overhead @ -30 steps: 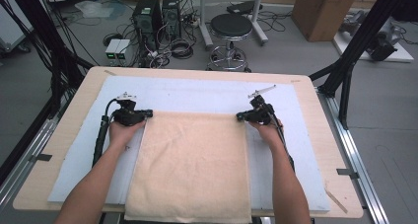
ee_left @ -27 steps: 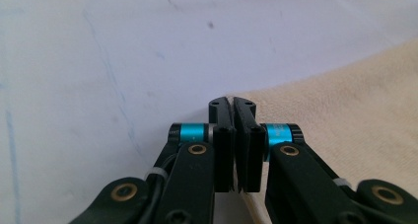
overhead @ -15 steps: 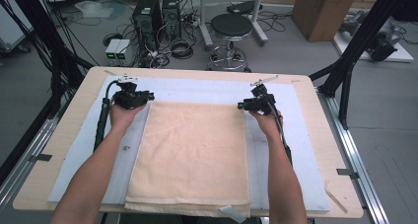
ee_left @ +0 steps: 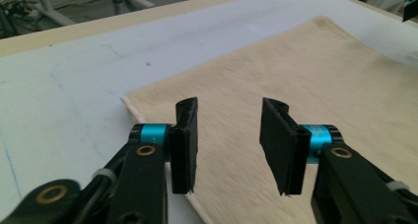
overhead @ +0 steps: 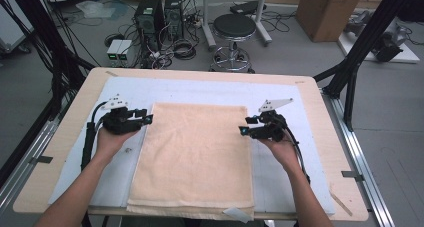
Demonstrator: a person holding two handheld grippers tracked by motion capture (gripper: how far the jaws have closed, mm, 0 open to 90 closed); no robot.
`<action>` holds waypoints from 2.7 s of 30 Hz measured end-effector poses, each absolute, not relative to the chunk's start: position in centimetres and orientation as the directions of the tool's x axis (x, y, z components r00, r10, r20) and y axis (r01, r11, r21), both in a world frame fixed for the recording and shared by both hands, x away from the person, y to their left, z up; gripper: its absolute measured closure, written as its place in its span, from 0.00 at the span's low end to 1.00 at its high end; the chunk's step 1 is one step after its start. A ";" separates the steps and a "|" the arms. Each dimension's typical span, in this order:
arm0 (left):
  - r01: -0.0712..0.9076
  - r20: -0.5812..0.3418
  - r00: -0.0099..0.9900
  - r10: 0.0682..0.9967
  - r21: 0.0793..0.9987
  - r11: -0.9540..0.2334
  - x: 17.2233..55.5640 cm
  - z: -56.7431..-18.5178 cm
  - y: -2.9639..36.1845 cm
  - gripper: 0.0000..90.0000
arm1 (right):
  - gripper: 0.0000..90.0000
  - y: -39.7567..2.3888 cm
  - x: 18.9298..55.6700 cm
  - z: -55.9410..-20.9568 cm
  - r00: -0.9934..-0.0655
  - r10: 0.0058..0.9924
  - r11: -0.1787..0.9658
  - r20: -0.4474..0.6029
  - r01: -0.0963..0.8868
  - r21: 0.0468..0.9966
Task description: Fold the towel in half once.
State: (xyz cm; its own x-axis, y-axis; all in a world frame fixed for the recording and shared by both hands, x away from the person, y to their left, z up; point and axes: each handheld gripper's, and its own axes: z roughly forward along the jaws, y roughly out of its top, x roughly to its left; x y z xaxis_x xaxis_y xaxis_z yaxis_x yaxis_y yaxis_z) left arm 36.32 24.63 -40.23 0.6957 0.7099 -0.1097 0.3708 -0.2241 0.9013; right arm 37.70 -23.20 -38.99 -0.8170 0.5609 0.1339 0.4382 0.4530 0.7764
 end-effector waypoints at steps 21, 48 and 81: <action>0.298 -0.072 0.835 0.546 0.893 -0.338 24.3 -42.7 24.6 0.47 | 0.56 -23.0 25.7 -42.8 -0.922 0.376 0.524 0.093 0.294 0.799; 0.273 -0.028 0.844 0.535 0.882 -0.385 23.7 -43.4 23.5 0.52 | 0.55 -22.6 26.8 -43.5 -0.920 0.387 0.546 0.056 0.277 0.791; 0.310 -0.061 0.841 0.538 0.869 -0.386 23.8 -43.5 24.1 0.80 | 0.74 -22.4 28.1 -42.9 -0.906 0.420 0.548 0.057 0.303 0.779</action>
State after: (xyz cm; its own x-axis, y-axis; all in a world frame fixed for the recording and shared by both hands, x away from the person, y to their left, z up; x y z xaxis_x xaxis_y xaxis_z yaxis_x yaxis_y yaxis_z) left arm 23.84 24.09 -43.54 0.8408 0.5379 -0.0607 0.3095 -0.3857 0.8691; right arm 28.08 -22.45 -42.90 -0.9057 0.4201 0.0568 0.3032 0.5483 0.7794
